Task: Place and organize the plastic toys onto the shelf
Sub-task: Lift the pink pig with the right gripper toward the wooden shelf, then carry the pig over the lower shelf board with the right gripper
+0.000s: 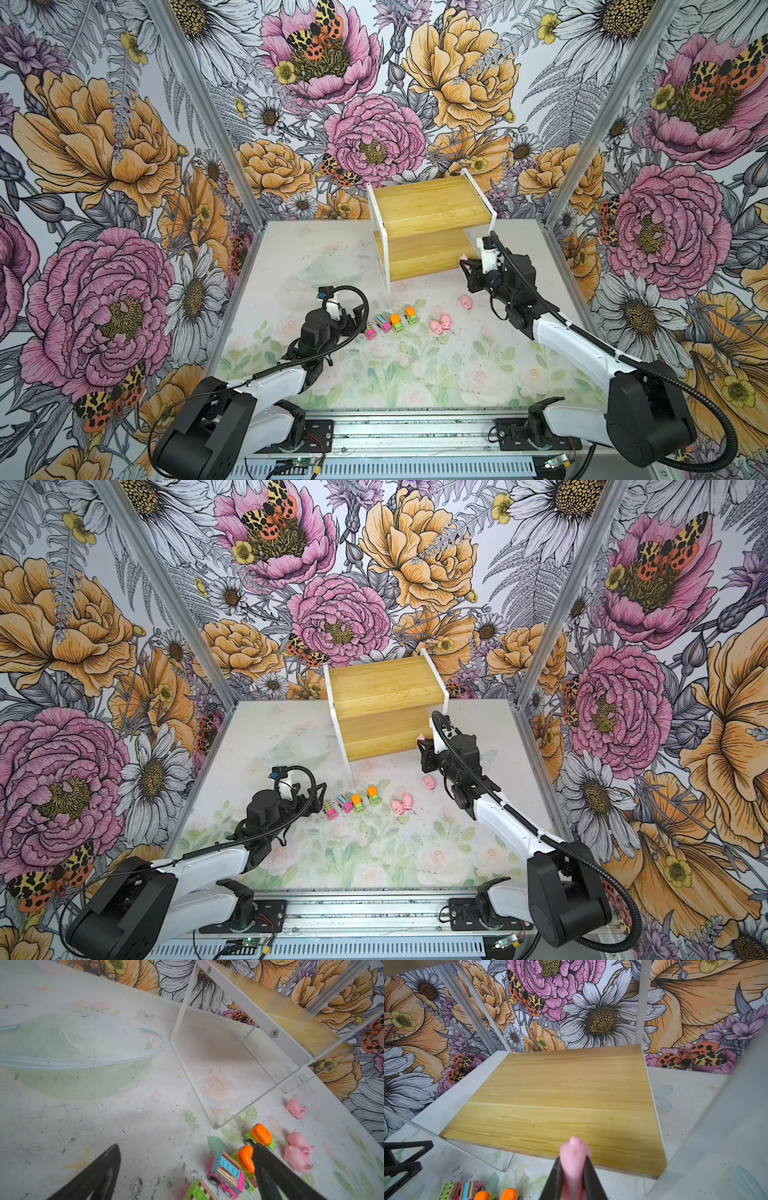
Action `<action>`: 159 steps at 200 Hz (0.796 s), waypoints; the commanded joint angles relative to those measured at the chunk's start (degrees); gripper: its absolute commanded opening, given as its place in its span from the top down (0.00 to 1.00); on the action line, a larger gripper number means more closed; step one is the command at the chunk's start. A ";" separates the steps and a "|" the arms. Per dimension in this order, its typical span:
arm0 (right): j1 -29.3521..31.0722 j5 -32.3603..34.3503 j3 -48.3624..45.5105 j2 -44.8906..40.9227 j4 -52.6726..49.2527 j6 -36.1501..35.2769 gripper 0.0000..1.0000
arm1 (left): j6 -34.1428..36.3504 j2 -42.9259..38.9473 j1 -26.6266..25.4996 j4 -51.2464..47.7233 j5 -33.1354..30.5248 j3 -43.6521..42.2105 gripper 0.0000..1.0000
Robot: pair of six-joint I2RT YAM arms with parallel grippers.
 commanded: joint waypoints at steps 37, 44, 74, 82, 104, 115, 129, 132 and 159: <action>-0.46 3.86 -1.72 -0.51 6.13 -0.34 0.82 | 0.16 -0.68 0.52 -0.54 0.85 0.16 0.01; -0.48 4.16 -1.87 -0.37 6.50 -0.35 0.82 | 0.14 -0.63 0.52 -0.54 0.85 0.16 0.01; -0.36 4.93 -2.77 0.52 9.09 0.22 0.82 | 0.31 -0.61 0.52 -0.54 0.83 0.18 0.01; -0.37 5.31 -3.05 0.81 9.94 0.41 0.82 | 0.35 -0.57 0.50 -0.54 0.85 0.21 0.01; -0.37 5.86 -3.49 1.65 11.30 0.49 0.82 | 0.38 -0.63 0.56 -0.59 0.85 0.17 0.01; -0.40 5.92 -3.46 2.16 11.58 0.53 0.82 | 0.36 -0.67 0.53 -0.57 0.87 0.17 0.01; -0.39 6.05 -3.37 2.80 12.00 0.47 0.82 | 0.36 -0.64 0.53 -0.66 0.76 0.20 0.01; -0.42 6.05 -3.37 2.89 12.04 0.52 0.82 | 0.36 -0.63 0.55 -0.64 0.78 0.21 0.01; -0.32 6.75 -3.33 3.93 13.02 0.53 0.82 | 0.36 -0.70 0.60 -0.59 0.81 0.15 0.01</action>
